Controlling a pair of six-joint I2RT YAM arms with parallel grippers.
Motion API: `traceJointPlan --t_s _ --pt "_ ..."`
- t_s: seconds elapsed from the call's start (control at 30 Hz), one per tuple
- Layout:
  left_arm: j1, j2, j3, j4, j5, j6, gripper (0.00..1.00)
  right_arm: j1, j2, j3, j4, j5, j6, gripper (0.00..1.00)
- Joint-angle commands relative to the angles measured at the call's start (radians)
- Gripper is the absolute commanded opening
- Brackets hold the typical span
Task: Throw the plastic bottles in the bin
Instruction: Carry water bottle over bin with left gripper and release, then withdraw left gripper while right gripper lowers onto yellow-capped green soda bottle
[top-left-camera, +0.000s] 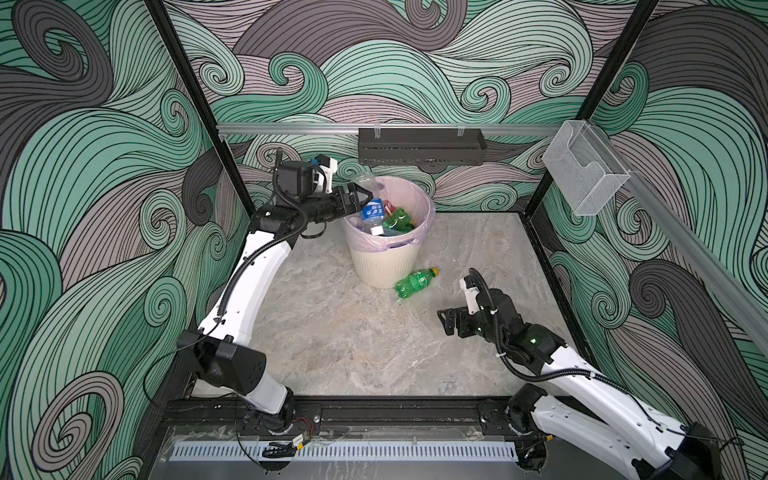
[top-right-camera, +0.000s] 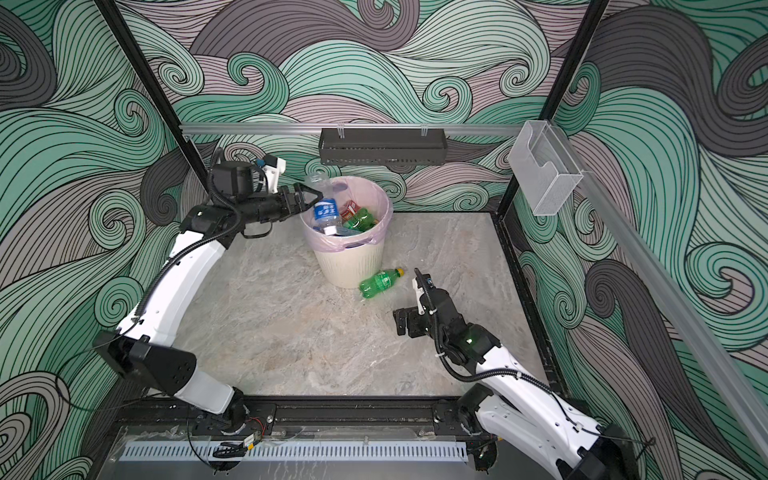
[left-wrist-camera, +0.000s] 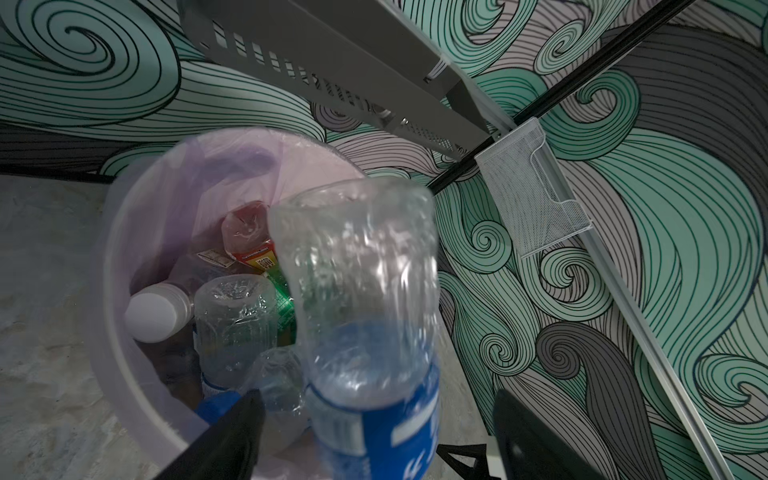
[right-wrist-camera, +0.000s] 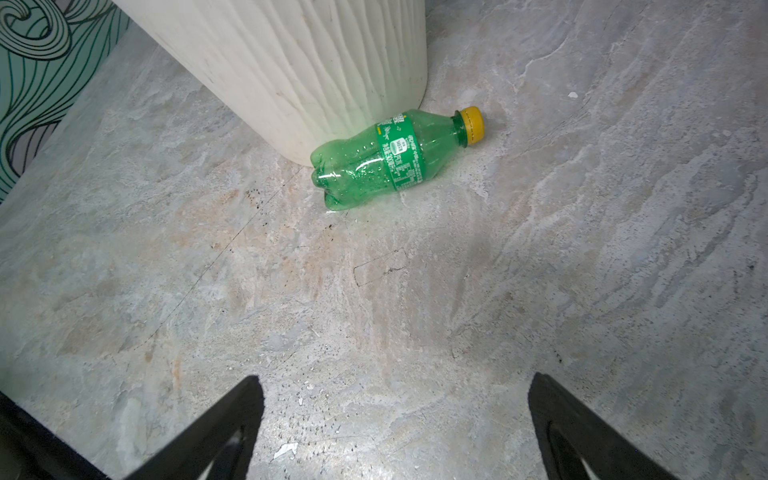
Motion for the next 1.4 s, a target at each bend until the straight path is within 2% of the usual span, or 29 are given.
traceJointPlan --t_s 0.0,0.3,0.47,0.7,0.93,1.1,1.17,1.37 --pt "-0.005 -0.025 -0.018 -0.02 -0.044 0.0 0.89 -0.008 0.002 0.032 0.026 -0.028 -0.004 1.0" --pt "0.006 -0.306 -0.249 -0.133 -0.233 0.097 0.9 -0.021 0.13 0.081 0.093 0.057 0.057 1.0" --pt "0.015 -0.487 -0.407 -0.194 -0.334 0.115 0.9 -0.063 0.268 0.125 0.175 0.091 0.199 0.99" --pt "0.023 -0.703 -0.632 -0.302 -0.466 0.124 0.92 -0.114 0.524 0.223 0.262 0.069 0.391 0.98" --pt "0.025 -0.859 -0.814 -0.325 -0.509 0.081 0.92 -0.114 0.732 0.318 0.342 0.016 0.47 0.97" --pt "0.025 -0.916 -0.878 -0.329 -0.533 0.053 0.92 -0.117 0.815 0.347 0.37 0.006 0.509 0.95" --pt "0.025 -0.934 -0.903 -0.325 -0.535 0.052 0.96 -0.118 0.839 0.355 0.375 0.006 0.517 0.94" --pt "0.025 -0.96 -0.941 -0.327 -0.542 0.061 0.99 -0.128 0.905 0.366 0.408 -0.007 0.513 0.82"
